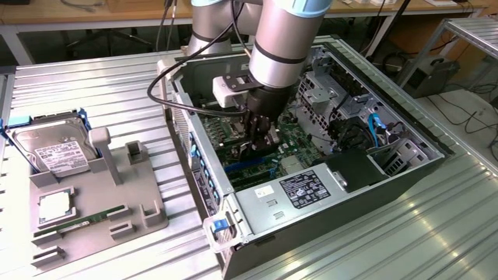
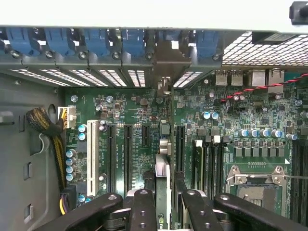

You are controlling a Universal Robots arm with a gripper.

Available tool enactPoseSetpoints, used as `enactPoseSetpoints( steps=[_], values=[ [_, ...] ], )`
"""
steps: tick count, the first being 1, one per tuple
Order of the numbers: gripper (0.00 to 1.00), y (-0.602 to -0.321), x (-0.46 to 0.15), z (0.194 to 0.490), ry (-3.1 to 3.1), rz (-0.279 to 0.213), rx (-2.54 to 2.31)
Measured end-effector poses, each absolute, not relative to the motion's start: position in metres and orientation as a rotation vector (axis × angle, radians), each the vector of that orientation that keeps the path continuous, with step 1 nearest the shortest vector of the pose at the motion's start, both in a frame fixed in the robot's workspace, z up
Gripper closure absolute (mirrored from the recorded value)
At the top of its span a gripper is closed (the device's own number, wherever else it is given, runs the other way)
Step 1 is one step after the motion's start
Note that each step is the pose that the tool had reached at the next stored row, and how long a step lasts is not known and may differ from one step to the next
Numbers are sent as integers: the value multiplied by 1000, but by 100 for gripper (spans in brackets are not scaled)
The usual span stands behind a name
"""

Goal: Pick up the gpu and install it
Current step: 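Insert the gpu into the slot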

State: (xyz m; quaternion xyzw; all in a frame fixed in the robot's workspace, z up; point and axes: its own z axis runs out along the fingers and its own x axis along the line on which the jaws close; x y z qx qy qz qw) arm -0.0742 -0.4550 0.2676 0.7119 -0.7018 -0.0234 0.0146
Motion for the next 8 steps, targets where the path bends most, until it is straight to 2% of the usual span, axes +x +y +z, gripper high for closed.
enactPoseSetpoints(
  steps=[8],
  values=[
    [74, -455, -74, 265, -2187, -91, 2195]
  ],
)
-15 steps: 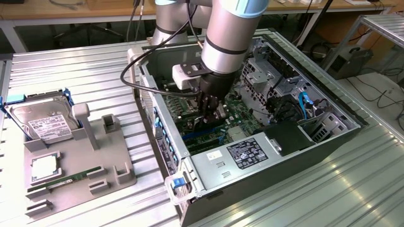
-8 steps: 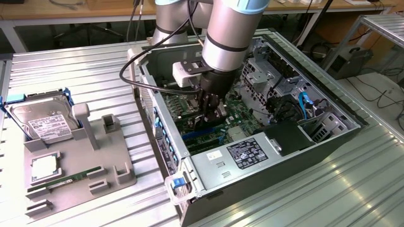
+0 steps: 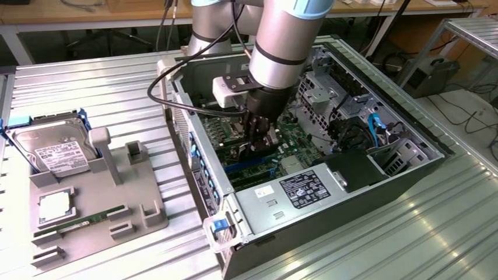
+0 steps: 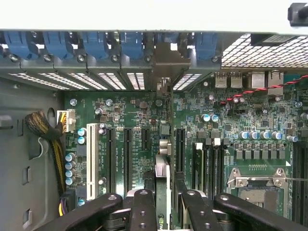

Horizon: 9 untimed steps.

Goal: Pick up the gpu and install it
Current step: 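Insert the gpu into the slot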

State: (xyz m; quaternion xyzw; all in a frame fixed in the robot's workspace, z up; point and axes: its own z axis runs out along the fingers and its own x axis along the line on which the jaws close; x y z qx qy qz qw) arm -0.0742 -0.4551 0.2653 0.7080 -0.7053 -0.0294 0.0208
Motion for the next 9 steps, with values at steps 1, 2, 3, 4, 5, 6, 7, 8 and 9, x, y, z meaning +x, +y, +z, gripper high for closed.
enactPoseSetpoints(
  steps=[1, 2, 3, 4, 5, 6, 7, 8, 9],
  values=[
    [74, -455, -74, 265, -2187, -91, 2195],
    [74, -455, -74, 265, -2188, -92, 2194],
    [74, -455, -74, 265, -2188, -92, 2194],
    [74, -456, -73, 265, -2189, -92, 2194],
    [74, -456, -73, 265, -2189, -92, 2194],
    [74, -457, -73, 265, -2189, -91, 2194],
    [74, -457, -73, 265, -2189, -91, 2193],
    [74, -457, -73, 265, -2189, -91, 2193],
    [74, -457, -73, 265, -2189, -91, 2193]
  ],
)
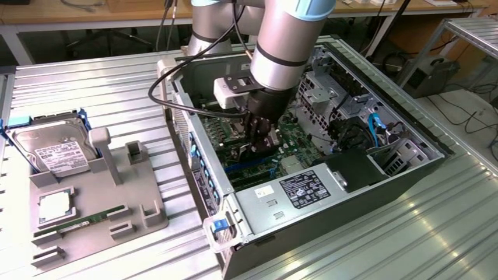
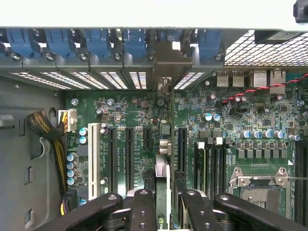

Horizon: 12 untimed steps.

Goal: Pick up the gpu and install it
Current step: 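Insert the gpu into the slot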

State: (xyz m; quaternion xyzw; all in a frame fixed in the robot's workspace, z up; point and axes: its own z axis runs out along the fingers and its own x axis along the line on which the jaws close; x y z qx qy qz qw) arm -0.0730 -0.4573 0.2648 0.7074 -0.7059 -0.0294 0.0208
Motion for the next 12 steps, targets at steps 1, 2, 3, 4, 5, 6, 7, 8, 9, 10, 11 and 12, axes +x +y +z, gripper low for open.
enactPoseSetpoints(
  steps=[1, 2, 3, 4, 5, 6, 7, 8, 9, 10, 11, 12],
  values=[
    [74, -457, -73, 265, -2189, -91, 2193],
    [74, -457, -73, 265, -2189, -91, 2193],
    [74, -457, -73, 265, -2189, -91, 2193],
    [74, -457, -73, 265, -2189, -91, 2193],
    [74, -457, -73, 265, -2189, -91, 2193],
    [74, -457, -73, 264, -2189, -91, 2193],
    [74, -457, -73, 264, -2189, -91, 2193],
    [74, -457, -73, 264, -2189, -92, 2193],
    [74, -457, -73, 263, -2188, -92, 2193],
    [74, -457, -73, 262, -2188, -93, 2192],
    [74, -457, -73, 259, -2188, -94, 2191],
    [74, -457, -73, 258, -2188, -94, 2191]
  ],
)
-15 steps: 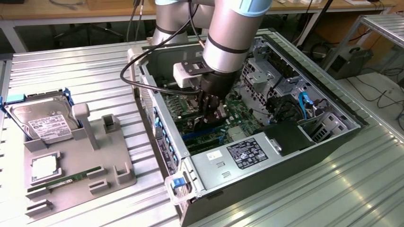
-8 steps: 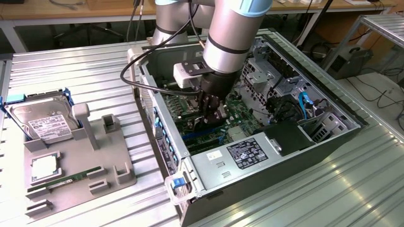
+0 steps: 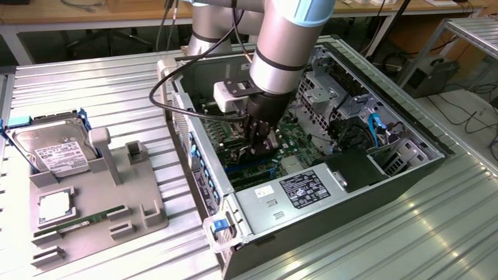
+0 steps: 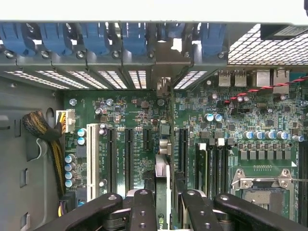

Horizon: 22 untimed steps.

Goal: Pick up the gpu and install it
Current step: 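Insert the gpu into the slot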

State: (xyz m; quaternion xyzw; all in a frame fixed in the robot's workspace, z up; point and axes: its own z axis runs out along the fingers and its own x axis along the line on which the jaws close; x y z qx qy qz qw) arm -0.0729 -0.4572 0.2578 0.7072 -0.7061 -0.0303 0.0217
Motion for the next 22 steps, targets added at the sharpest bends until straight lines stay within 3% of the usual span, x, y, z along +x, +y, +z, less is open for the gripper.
enactPoseSetpoints(
  steps=[11, 12, 14, 22],
  values=[
    [74, -457, -73, 254, -2190, -95, 2192],
    [73, -457, -73, 254, -2189, -95, 2192],
    [60, -457, -73, 255, -2188, -94, 2191],
    [60, -457, -73, 278, -2188, -94, 2191]
  ],
)
